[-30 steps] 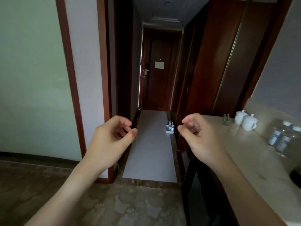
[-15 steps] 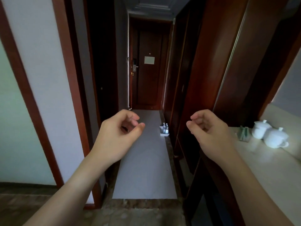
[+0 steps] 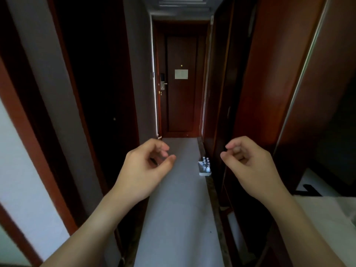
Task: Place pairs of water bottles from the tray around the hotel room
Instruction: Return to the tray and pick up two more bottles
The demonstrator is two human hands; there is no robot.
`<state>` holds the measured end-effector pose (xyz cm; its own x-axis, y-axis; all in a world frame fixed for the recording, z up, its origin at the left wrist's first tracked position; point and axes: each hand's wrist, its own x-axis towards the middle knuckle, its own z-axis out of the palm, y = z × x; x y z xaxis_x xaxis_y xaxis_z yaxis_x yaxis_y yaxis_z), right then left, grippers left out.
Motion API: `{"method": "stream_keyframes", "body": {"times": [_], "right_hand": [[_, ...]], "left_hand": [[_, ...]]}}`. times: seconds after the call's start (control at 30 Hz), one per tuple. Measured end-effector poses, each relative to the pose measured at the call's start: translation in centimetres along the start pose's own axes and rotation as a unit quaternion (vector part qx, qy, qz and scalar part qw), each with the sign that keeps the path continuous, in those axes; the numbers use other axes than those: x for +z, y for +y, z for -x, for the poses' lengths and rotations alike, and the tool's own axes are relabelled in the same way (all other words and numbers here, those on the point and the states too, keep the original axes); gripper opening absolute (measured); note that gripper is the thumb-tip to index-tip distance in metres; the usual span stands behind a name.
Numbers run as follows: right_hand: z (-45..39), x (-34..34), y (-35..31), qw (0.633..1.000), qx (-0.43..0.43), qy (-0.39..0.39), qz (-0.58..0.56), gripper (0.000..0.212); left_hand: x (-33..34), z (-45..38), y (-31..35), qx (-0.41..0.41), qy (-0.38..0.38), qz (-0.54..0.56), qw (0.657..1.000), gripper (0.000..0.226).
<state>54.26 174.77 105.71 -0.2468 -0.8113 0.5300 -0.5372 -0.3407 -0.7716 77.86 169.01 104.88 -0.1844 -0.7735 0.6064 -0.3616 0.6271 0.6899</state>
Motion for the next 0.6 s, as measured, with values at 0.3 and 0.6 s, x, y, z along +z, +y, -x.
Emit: {"method": "stream_keyframes", "body": {"times": [0.3,0.6], "right_hand": [[-16.8,8.2,9.6,1.0,0.002,-0.013,0.021,0.012],[-36.1,16.0,16.9,0.998,0.01,-0.003,0.069,0.008]], "left_hand": [[4.6,-15.4,-13.9,-0.003,0.008,-0.001,1.0,0.009],[9.2,-35.5,-27.3,0.017,-0.024,0.039,0.999,0.007]]}}
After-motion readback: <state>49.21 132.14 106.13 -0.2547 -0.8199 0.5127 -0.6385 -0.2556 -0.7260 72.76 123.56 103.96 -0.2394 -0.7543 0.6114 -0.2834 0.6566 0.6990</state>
